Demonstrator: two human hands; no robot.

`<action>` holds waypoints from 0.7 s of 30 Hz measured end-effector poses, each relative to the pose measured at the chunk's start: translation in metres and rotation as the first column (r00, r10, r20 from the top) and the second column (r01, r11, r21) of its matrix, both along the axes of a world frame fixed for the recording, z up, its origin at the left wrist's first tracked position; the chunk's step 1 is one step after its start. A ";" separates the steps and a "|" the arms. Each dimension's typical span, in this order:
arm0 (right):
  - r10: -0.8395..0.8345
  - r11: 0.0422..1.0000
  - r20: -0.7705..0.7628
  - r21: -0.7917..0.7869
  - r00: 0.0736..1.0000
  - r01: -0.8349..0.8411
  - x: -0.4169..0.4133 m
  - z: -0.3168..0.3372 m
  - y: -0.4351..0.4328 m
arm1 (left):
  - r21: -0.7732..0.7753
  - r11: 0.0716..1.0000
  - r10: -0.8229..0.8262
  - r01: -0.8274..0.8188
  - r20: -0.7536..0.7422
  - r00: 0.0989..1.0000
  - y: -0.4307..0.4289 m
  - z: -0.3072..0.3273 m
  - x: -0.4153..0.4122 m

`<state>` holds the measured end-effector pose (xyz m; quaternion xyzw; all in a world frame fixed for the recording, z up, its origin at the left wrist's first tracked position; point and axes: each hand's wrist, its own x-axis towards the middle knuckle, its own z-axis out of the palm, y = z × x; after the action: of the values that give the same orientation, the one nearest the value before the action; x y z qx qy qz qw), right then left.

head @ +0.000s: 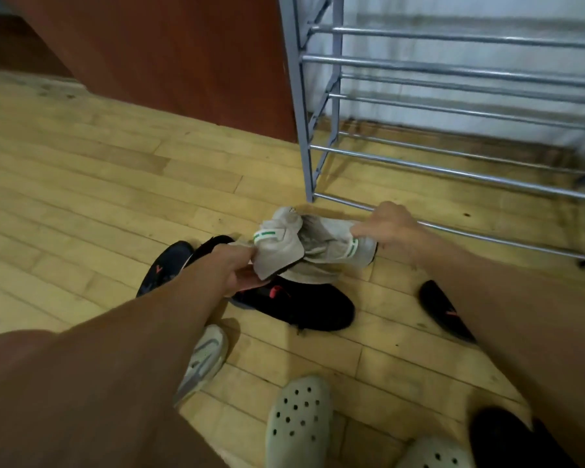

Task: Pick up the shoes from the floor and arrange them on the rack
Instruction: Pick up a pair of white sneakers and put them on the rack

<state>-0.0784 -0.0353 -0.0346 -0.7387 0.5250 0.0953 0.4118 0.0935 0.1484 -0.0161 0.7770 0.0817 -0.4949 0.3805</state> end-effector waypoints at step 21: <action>-0.182 0.973 -0.282 0.087 0.942 0.215 -0.211 0.001 0.081 | 0.114 0.850 -0.513 0.514 -0.045 0.858 0.012 0.008 -0.098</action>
<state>-0.2894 0.0461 -0.0332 -0.6364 0.6420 0.1845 0.3857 -0.0047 0.1605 -0.0085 0.7893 -0.0960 -0.5773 0.1858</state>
